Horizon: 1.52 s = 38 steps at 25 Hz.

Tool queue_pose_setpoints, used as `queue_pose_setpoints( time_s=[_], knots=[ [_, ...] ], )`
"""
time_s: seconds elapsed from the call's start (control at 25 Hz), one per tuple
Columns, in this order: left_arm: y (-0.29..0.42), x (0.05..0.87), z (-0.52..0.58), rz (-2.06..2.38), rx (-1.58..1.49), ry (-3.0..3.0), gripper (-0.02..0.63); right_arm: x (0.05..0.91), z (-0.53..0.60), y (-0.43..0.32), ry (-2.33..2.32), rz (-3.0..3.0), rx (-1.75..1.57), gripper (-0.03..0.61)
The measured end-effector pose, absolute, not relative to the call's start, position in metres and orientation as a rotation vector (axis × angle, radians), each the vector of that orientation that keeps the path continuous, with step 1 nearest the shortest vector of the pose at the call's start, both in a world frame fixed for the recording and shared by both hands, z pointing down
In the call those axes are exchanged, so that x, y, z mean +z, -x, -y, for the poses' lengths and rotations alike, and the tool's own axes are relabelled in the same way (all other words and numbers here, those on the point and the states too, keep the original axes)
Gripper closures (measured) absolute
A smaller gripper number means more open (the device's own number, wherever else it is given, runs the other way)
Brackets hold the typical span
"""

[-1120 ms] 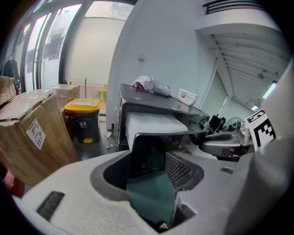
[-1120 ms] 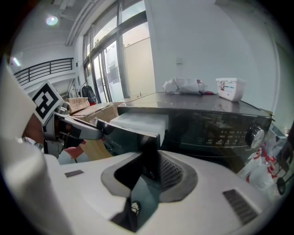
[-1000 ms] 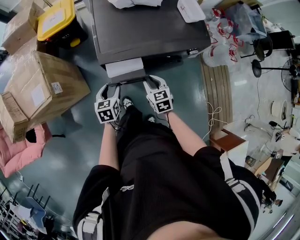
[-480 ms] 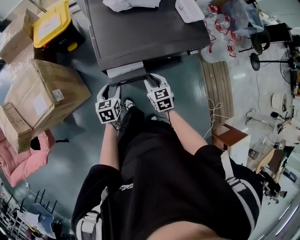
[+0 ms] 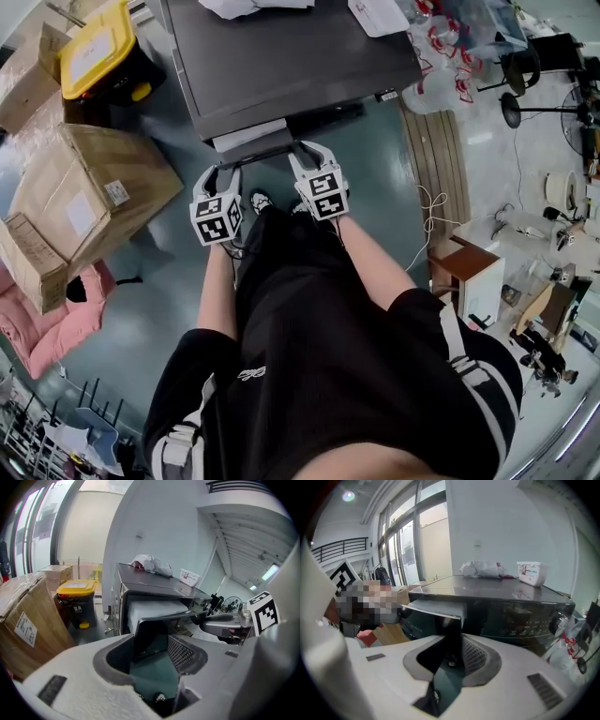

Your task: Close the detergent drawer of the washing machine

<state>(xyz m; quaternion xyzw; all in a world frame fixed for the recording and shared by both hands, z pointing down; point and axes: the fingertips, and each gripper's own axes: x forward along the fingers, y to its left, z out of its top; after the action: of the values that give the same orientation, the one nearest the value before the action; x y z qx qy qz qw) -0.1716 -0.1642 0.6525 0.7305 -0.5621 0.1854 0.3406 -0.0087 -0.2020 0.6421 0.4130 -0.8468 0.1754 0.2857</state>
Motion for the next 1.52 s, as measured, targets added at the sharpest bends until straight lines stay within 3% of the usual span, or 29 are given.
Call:
queue_pose_setpoints(
  time_s=[0.68,0.8,1.52],
  knots=[
    [0.173,0.652,0.164,1.654,0.475,-1.851,0.382,0.643,0.204,0.009,-1.035,2.418,0.518,0.480],
    [0.174,0.653,0.164,1.674,0.480,-1.825,0.382,0.641,0.203,0.013,-1.025,2.416,0.539,0.445],
    [0.180,0.653,0.175,1.640,0.490,-1.825,0.379,0.643,0.214,0.018,-1.103,2.361,0.569,0.463]
  ],
)
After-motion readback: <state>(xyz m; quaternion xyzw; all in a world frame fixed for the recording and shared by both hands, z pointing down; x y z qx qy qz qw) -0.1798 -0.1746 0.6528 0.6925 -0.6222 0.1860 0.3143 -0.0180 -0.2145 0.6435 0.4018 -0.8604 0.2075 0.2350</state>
